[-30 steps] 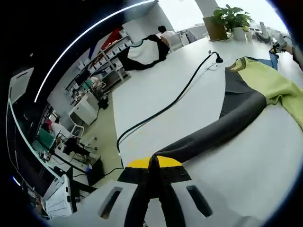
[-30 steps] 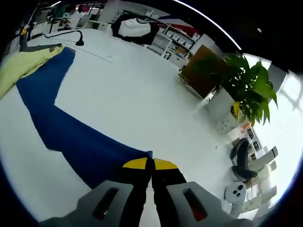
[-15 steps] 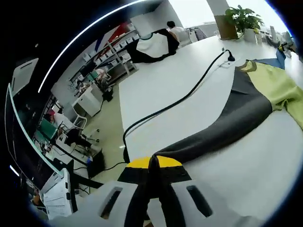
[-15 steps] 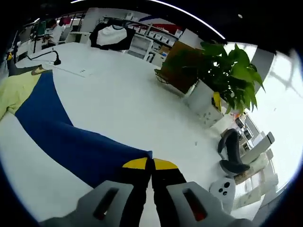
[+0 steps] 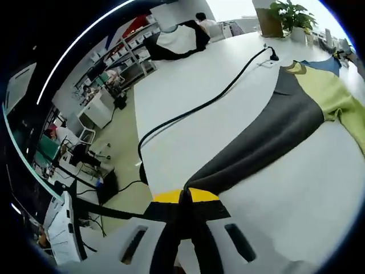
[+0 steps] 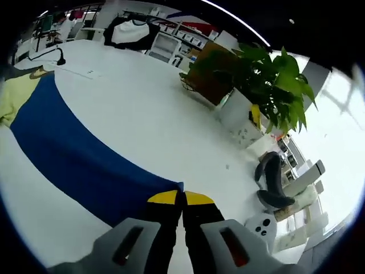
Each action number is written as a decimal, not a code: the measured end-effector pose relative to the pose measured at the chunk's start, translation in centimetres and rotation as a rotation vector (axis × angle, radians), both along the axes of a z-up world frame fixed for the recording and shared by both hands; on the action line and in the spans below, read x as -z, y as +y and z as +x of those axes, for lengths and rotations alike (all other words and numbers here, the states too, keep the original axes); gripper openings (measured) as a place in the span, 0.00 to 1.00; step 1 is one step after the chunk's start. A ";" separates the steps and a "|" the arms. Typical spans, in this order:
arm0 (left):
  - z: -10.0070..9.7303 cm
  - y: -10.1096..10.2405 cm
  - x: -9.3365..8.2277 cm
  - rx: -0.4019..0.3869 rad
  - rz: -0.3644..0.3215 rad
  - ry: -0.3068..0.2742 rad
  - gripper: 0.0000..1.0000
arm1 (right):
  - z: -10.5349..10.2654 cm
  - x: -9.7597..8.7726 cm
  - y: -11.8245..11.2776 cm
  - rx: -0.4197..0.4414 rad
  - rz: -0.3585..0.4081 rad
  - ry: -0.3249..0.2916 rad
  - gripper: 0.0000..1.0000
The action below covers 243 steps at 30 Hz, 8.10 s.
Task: Fold the garment on the visible template until the final outline fits inside the template.
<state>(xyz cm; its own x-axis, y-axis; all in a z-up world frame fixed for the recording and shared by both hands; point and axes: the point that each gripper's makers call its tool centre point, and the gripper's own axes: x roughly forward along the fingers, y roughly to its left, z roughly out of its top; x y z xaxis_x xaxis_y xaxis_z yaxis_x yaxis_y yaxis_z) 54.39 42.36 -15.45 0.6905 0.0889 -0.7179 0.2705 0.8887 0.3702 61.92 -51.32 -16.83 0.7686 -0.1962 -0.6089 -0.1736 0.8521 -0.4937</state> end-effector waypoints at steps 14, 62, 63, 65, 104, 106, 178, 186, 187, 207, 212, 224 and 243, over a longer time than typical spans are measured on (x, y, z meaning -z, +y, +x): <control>1.5 0.1 1.8 0.103 0.145 0.047 0.02 | 0.2 1.2 -0.1 -0.013 -0.126 0.011 0.00; -0.8 -1.5 1.7 0.080 0.059 0.049 0.21 | -4.8 -1.0 2.2 0.005 0.174 0.103 0.19; -1.2 -1.5 1.9 0.073 0.039 0.066 0.21 | -5.2 -0.8 1.9 0.016 0.160 0.127 0.19; -1.6 -1.9 2.2 0.051 -0.022 0.069 0.21 | -6.1 -0.1 1.4 0.072 0.185 0.175 0.19; -0.6 -0.5 4.6 -0.286 -0.401 -0.006 0.13 | -9.3 3.4 2.4 0.182 0.368 0.264 0.10; -1.2 -1.1 4.7 -0.292 -0.391 -0.015 0.09 | -9.3 3.5 2.7 0.192 0.408 0.265 0.07; -9.8 -9.9 -0.7 0.071 -0.167 0.040 0.42 | -7.4 -1.1 4.9 0.031 0.175 -0.131 0.83; -9.8 -13.2 -1.6 0.129 -0.234 -0.051 0.47 | -8.1 -3.0 9.0 -0.092 0.174 -0.192 0.93; -10.0 -13.6 -1.6 0.139 -0.237 -0.054 0.50 | -8.3 -3.2 9.7 -0.110 0.178 -0.199 0.95; -12.0 -23.9 -3.0 0.363 -0.151 -0.362 1.00 | -11.7 -3.6 18.0 -0.321 0.168 -0.238 1.00; -13.4 -27.0 -2.3 0.407 -0.258 -0.388 1.00 | -13.2 -3.4 18.3 -0.315 0.169 -0.221 0.99; -14.9 -31.0 -0.6 0.467 -0.260 -0.411 1.00 | -16.1 -4.4 23.7 -0.415 0.215 -0.285 0.99; -16.2 -34.2 0.9 0.475 -0.286 -0.399 0.87 | -21.1 -4.0 27.6 -0.404 0.370 -0.356 0.99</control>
<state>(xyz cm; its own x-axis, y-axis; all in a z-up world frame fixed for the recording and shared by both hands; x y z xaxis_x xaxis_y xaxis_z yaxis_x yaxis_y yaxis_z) 38.15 8.14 -16.40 0.8245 -0.4444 -0.3503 0.5468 0.7850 0.2912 40.78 -23.75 -12.82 0.9048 0.3244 -0.2758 -0.3963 0.8784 -0.2670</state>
